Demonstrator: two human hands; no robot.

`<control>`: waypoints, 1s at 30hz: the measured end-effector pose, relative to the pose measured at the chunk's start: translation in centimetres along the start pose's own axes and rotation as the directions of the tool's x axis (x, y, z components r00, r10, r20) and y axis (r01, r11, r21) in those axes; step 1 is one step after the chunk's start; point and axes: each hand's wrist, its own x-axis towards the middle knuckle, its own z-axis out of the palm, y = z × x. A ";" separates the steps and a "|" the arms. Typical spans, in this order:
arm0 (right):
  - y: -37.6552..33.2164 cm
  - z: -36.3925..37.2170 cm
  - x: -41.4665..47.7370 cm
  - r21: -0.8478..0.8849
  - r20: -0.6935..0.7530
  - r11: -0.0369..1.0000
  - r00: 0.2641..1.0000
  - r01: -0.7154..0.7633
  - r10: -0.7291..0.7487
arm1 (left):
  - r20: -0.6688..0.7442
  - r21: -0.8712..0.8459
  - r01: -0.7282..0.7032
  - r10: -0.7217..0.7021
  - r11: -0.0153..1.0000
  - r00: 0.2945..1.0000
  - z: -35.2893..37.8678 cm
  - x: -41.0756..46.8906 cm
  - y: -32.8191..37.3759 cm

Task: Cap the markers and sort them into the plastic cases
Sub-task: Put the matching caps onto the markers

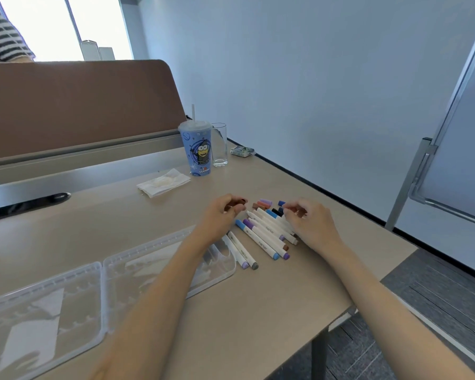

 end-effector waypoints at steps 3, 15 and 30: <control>0.2 -0.1 -1.1 0.022 -0.046 1.000 0.999 0.023 -0.022 | 0.016 -0.068 0.024 -0.023 0.997 1.000 -0.1 -0.4 -0.1; -0.2 0.2 -1.4 0.035 0.093 0.995 0.991 0.095 -0.098 | 0.032 -0.198 0.123 -0.119 0.972 0.992 -0.8 -1.0 0.0; -2.7 0.1 0.9 -0.480 0.345 0.856 0.939 0.190 -0.016 | -0.027 0.063 0.151 -0.149 0.987 0.988 -0.5 -0.1 -0.5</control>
